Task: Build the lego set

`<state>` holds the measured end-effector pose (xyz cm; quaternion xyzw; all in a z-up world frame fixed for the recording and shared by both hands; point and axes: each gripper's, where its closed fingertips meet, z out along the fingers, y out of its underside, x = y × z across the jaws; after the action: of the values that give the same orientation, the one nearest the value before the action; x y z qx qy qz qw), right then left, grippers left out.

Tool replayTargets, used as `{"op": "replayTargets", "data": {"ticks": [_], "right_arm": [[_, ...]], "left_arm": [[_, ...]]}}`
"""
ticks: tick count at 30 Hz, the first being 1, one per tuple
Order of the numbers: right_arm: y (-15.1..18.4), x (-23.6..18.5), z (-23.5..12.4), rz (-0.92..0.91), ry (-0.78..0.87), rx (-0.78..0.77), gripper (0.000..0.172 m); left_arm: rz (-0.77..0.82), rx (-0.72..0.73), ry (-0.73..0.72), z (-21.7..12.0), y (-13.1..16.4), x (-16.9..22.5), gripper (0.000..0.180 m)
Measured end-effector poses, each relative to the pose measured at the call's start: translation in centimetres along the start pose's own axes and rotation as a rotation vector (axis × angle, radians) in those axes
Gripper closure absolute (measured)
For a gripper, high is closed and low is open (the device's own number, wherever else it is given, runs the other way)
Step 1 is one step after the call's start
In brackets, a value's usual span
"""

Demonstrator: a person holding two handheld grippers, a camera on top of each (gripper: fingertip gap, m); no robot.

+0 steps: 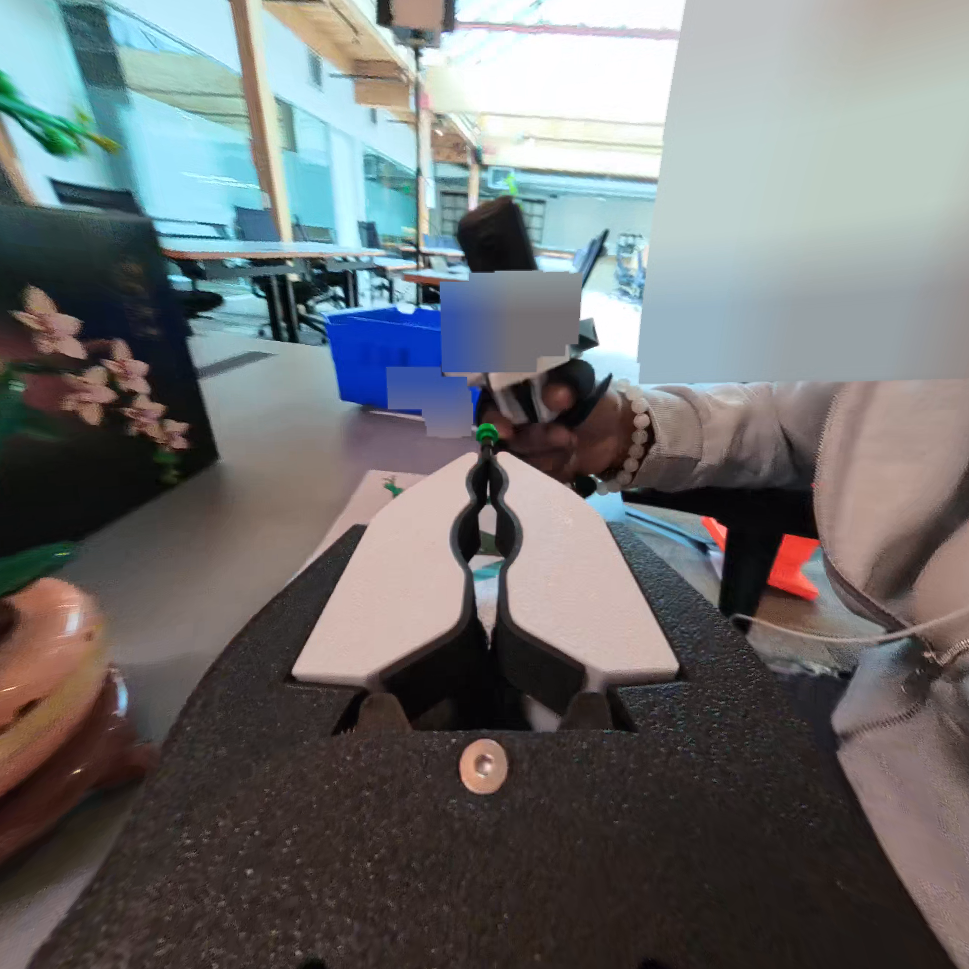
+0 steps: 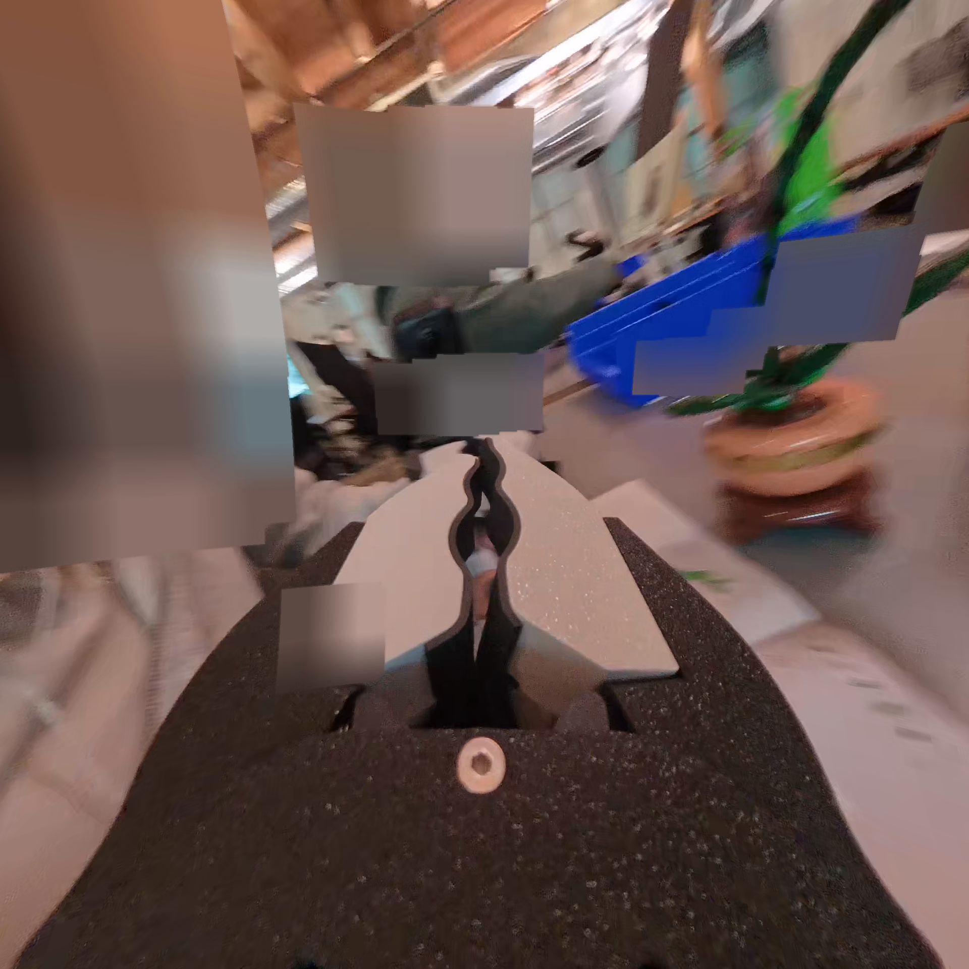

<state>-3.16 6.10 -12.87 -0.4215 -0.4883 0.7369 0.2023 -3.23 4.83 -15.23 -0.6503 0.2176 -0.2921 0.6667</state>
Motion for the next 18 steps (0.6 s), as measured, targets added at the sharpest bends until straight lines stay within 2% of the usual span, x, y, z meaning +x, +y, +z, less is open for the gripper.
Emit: {"op": "replayTargets", "data": {"ticks": [1, 5, 6, 7, 8, 11, 16, 18], "right_arm": [[-1.0, 0.8, -0.9, -0.096, 0.081, -0.003, 0.172], [0.7, 1.5, -0.3, -0.286, 0.159, -0.175, 0.172], [1.2, 1.7, 0.1, -0.346, 0.195, -0.207, 0.162], [1.7, 1.8, 0.5, -0.403, 0.233, -0.24, 0.145], [2.2, 1.8, 0.8, -0.46, 0.27, -0.271, 0.144], [2.0, 2.0, 1.0, -0.56, 0.365, -0.261, 0.165], [2.6, 3.1, 0.7, -0.486, 0.413, -0.312, 0.151], [2.7, 2.9, 0.7, -0.487, 0.406, -0.314, 0.163]], "left_arm": [[-0.003, 0.026, -0.013, -0.3, -0.7, -0.3, 0.18], [0.055, -0.04, -0.09, 0.0, 0.3, -1.4, 0.18], [0.062, -0.045, -0.119, 0.0, 0.5, -1.7, 0.18], [0.079, -0.048, -0.148, 0.0, 0.6, -2.0, 0.18], [0.108, -0.058, -0.182, 0.0, 0.6, -2.3, 0.18], [0.171, -0.094, -0.216, 0.2, 1.0, -2.2, 0.18], [0.289, -0.17, -0.282, 0.4, 1.7, -2.4, 0.18], [0.348, -0.191, -0.302, 0.5, 1.8, -2.3, 0.18]]}}
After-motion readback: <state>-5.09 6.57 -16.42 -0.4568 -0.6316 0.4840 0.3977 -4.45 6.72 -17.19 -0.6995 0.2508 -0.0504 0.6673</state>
